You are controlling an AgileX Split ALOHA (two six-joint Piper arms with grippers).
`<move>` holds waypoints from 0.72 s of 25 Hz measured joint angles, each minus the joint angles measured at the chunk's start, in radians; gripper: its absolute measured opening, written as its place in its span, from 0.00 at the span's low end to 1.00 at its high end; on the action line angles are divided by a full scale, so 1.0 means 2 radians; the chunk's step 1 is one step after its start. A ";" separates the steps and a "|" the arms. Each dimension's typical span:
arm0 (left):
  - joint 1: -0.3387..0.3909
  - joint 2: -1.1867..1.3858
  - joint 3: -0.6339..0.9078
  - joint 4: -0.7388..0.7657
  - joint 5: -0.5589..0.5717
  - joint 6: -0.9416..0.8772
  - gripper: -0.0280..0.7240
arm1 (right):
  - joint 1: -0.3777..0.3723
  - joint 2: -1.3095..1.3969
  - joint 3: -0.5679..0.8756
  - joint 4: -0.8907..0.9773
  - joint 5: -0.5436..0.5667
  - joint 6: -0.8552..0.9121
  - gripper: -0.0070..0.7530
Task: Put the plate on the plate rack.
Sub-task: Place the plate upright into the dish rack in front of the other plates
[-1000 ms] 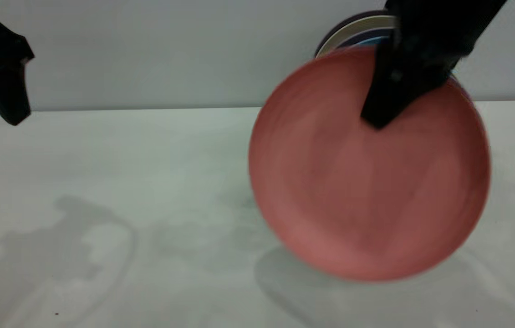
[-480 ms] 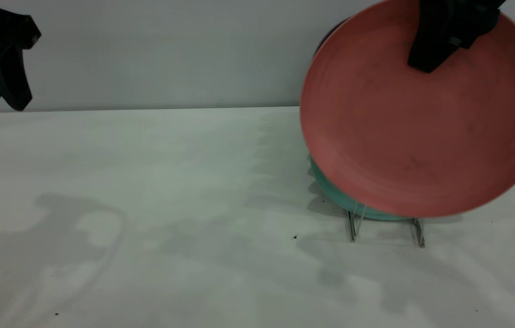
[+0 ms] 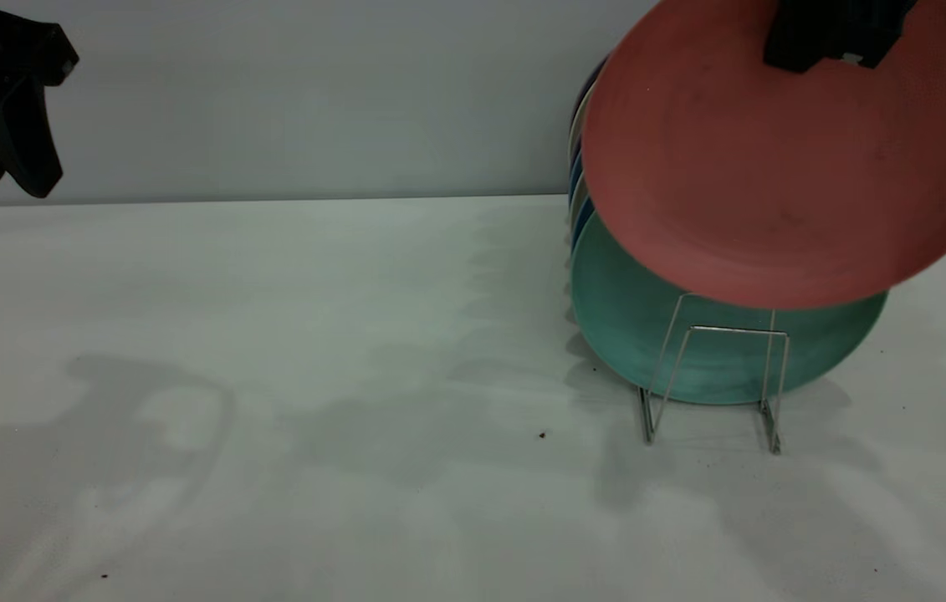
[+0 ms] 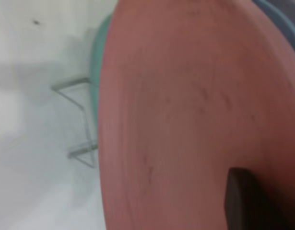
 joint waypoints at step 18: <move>0.000 0.000 0.000 -0.001 0.002 0.000 0.53 | 0.000 0.012 0.063 -0.066 -0.071 0.017 0.18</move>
